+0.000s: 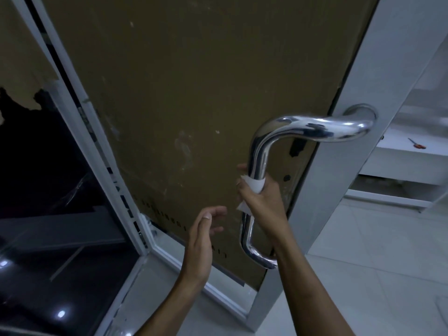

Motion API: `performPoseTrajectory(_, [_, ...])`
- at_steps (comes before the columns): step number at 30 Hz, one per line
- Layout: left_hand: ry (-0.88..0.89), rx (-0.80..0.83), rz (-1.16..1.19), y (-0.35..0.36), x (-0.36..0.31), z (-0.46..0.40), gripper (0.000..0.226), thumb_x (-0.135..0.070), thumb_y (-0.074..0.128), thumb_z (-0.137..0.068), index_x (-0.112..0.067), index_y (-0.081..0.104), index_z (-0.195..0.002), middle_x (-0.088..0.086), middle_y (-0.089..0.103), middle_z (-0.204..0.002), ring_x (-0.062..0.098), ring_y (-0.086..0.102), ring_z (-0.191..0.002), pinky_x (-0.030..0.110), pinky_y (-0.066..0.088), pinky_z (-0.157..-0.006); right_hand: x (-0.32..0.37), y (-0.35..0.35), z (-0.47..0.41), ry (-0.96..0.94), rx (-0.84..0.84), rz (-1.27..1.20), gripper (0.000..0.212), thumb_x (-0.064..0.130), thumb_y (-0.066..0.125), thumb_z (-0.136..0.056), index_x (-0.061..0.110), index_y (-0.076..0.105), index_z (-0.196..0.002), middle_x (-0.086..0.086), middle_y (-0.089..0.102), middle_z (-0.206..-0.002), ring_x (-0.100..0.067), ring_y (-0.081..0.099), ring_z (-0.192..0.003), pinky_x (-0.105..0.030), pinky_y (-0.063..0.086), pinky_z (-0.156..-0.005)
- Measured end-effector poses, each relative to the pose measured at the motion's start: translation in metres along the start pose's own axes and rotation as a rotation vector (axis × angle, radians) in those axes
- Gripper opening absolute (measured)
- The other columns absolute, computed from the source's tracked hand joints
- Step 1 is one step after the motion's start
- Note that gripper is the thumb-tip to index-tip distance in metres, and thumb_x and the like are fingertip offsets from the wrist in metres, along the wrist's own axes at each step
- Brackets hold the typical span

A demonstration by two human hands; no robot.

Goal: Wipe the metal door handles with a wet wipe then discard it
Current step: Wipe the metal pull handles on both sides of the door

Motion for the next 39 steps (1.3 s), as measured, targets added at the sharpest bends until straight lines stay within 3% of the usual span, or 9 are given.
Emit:
performPoseTrajectory(6, [0.002,0.014,-0.003,0.001,0.006,0.002,0.041,-0.037,0.029,-0.093,-0.021,0.065,-0.105,-0.018,0.067,-0.104,0.005,0.061,-0.107,0.021,0.050,-0.088,-0.045,-0.005,0.019,0.157,0.095,0.037,0.017,0.002,0.062,-0.088,0.017,0.066,-0.094,0.011,0.060,-0.064,-0.004,0.053,-0.058,-0.019,0.044,-0.055])
performPoseTrajectory(11, [-0.013,0.026,-0.012,-0.001,0.012,0.002,0.040,-0.037,0.029,-0.093,-0.023,0.064,-0.106,-0.016,0.067,-0.105,0.006,0.060,-0.108,0.024,0.050,-0.090,-0.079,0.010,0.038,0.159,-0.179,0.153,0.017,0.009,0.069,-0.082,0.021,0.059,-0.085,0.006,0.063,-0.070,0.000,0.055,-0.059,-0.022,0.046,-0.056])
performPoseTrajectory(16, [-0.063,0.054,-0.040,0.000,0.017,0.003,0.039,-0.042,0.029,-0.091,-0.032,0.063,-0.109,-0.021,0.064,-0.110,-0.003,0.057,-0.109,0.024,0.047,-0.092,-0.057,0.018,0.028,0.053,-0.299,0.124,0.031,0.030,0.070,-0.087,0.014,0.056,-0.109,0.008,0.064,-0.083,0.003,0.060,-0.069,-0.014,0.047,-0.062])
performPoseTrajectory(22, [0.064,0.045,-0.153,0.008,0.018,0.017,0.034,-0.037,0.033,-0.096,-0.034,0.059,-0.119,-0.027,0.057,-0.119,-0.002,0.052,-0.118,0.021,0.046,-0.096,-0.059,0.015,0.034,0.032,-0.180,0.061,0.062,0.063,0.055,-0.085,0.017,0.046,-0.126,0.012,0.066,-0.092,0.003,0.063,-0.081,-0.010,0.045,-0.069])
performPoseTrajectory(28, [0.143,0.146,-0.195,0.031,0.025,0.038,0.046,-0.048,0.027,-0.096,-0.038,0.039,-0.140,-0.029,0.039,-0.144,-0.004,0.035,-0.136,0.006,0.030,-0.103,-0.071,0.009,0.047,0.066,-0.023,0.018,0.094,0.092,0.029,-0.070,0.031,0.031,-0.142,0.011,0.056,-0.093,0.007,0.057,-0.084,-0.010,0.046,-0.076])
performPoseTrajectory(31, [0.067,0.218,-0.190,0.043,0.031,0.041,0.057,-0.061,0.022,-0.091,-0.042,0.020,-0.145,-0.037,0.017,-0.152,-0.015,0.016,-0.139,-0.001,0.019,-0.104,-0.070,0.006,0.048,0.116,0.051,-0.058,0.110,0.096,0.024,-0.066,0.031,0.014,-0.154,0.013,0.050,-0.132,0.014,0.050,-0.114,-0.005,0.042,-0.086])
performPoseTrajectory(34, [-0.026,0.259,-0.129,0.053,0.034,0.036,0.079,-0.087,0.020,-0.076,-0.047,0.007,-0.143,-0.040,0.008,-0.146,-0.029,0.011,-0.131,-0.008,0.017,-0.096,-0.064,0.006,0.049,0.140,0.069,-0.139,0.102,0.092,0.024,-0.071,0.036,0.006,-0.154,0.017,0.025,-0.157,0.006,0.030,-0.139,-0.001,0.034,-0.097])
performPoseTrajectory(37, [-0.076,0.241,-0.057,0.060,0.036,0.022,0.072,-0.081,0.021,-0.079,-0.051,0.008,-0.143,-0.036,0.016,-0.148,-0.027,0.020,-0.130,-0.005,0.025,-0.096,-0.063,0.001,0.051,0.138,0.057,-0.140,0.087,0.081,0.018,-0.083,0.033,0.008,-0.155,0.043,0.034,-0.139,0.023,0.032,-0.128,0.001,0.031,-0.097])
performPoseTrajectory(39, [-0.079,0.226,0.009,0.062,0.038,0.009,0.077,-0.078,0.024,-0.082,-0.041,0.017,-0.150,-0.027,0.028,-0.150,-0.018,0.029,-0.132,0.001,0.031,-0.098,-0.067,-0.001,0.054,0.167,0.036,-0.160,0.062,0.066,0.012,-0.094,0.042,0.016,-0.151,0.041,0.030,-0.142,0.021,0.027,-0.132,-0.005,0.026,-0.106])
Point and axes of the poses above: each hand's wrist, its own z-axis away from the middle knuckle, its own y-axis out of the palm, x = y × z, the point moved 2 cm from there along -z, towards the middle knuckle
